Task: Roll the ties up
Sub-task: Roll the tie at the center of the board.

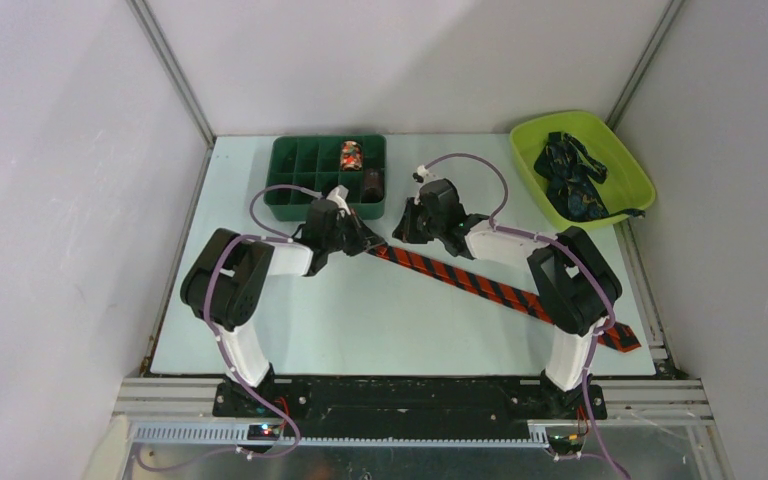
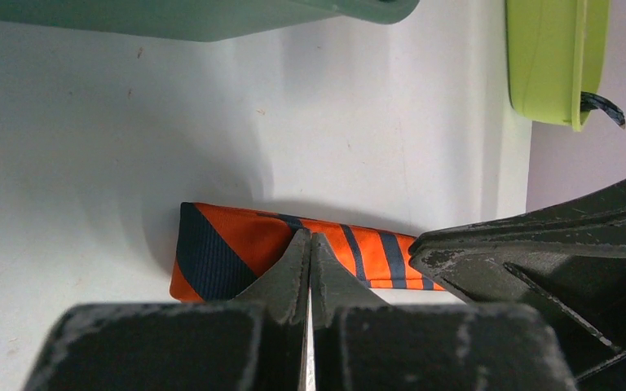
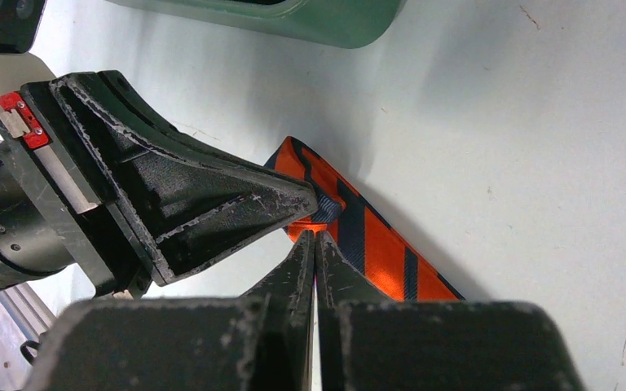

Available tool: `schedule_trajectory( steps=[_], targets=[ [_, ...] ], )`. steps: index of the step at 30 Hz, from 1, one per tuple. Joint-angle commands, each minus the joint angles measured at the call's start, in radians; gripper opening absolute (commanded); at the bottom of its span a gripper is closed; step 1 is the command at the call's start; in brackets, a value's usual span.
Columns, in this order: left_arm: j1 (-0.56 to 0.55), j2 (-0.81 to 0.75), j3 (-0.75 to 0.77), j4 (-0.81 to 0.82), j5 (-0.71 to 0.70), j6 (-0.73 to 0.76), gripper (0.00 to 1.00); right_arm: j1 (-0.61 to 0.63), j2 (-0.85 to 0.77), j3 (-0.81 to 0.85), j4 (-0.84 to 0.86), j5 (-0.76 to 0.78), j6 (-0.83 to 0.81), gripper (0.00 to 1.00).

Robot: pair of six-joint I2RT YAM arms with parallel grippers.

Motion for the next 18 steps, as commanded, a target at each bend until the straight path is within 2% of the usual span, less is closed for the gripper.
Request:
schedule_trajectory(
  steps=[1,18],
  targets=[
    [-0.008,0.0,0.012,0.0,-0.04,0.018,0.0,-0.002,-0.023,0.0,0.016,0.003,-0.011,0.0],
    [-0.018,0.014,-0.036,0.008,-0.072,0.033,0.0,-0.004,-0.018,0.0,0.013,0.011,-0.016,0.0]
  ],
)
